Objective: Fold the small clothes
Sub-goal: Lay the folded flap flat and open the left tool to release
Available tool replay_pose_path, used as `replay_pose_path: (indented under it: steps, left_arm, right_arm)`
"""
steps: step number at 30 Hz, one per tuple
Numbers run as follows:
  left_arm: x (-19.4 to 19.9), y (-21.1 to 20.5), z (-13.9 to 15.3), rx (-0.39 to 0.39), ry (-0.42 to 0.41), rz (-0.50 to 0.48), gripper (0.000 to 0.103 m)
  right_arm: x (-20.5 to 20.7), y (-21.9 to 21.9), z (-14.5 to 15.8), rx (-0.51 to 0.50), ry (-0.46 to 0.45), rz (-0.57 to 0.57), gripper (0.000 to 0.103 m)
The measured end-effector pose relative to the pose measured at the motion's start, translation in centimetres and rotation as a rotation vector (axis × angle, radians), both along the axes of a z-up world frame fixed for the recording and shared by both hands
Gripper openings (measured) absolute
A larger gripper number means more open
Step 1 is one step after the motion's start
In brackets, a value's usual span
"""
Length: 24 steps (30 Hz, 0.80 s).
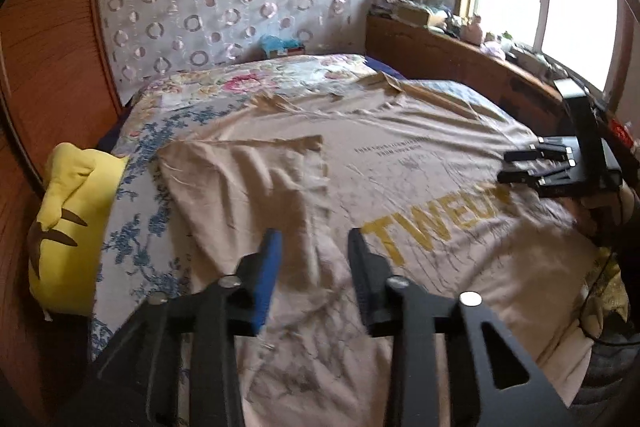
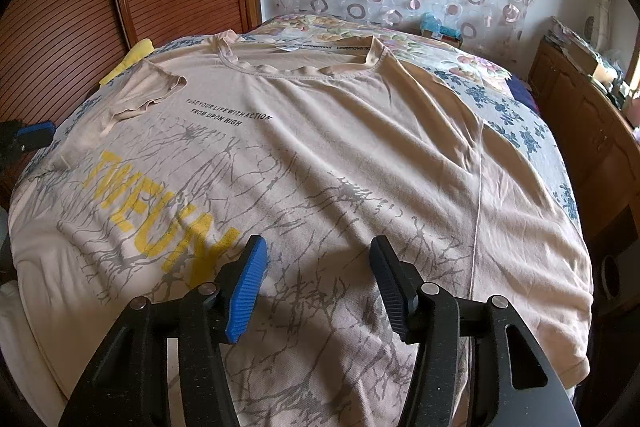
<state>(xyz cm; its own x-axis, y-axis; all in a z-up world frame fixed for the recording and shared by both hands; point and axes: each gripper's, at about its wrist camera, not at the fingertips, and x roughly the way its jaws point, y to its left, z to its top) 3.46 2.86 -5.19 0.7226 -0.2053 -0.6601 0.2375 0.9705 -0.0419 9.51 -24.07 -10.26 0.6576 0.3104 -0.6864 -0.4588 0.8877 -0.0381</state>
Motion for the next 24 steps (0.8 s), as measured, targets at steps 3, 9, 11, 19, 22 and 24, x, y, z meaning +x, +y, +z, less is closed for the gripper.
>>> replay_pose_path:
  steps: [3, 9, 11, 19, 22, 24]
  left_arm:
    - [0.5, 1.2, -0.1, -0.017, 0.003, 0.033, 0.052]
    - [1.0, 3.4, -0.5, -0.046, 0.008, 0.099, 0.075]
    - [0.8, 3.6, -0.6, -0.054, 0.002, 0.107, 0.075]
    - [0.4, 3.6, -0.5, -0.057, -0.027, 0.136, 0.075]
    - [0.2, 3.3, -0.3, -0.051, -0.033, 0.138, 0.075]
    - [0.1, 3.1, -0.1, -0.051, -0.037, 0.135, 0.075]
  right_arm:
    - [0.0, -0.1, 0.0, -0.001, 0.0, 0.0, 0.058]
    - [-0.1, -0.2, 0.0, 0.0, 0.0, -0.001, 0.058]
    - [-0.1, -0.2, 0.0, -0.004, -0.002, -0.002, 0.059]
    - [-0.2, -0.4, 0.1, -0.005, -0.001, -0.006, 0.059]
    - [-0.5, -0.9, 0.3, 0.01, -0.003, -0.022, 0.059]
    - [-1.0, -1.5, 0.6, 0.022, -0.015, -0.03, 0.059]
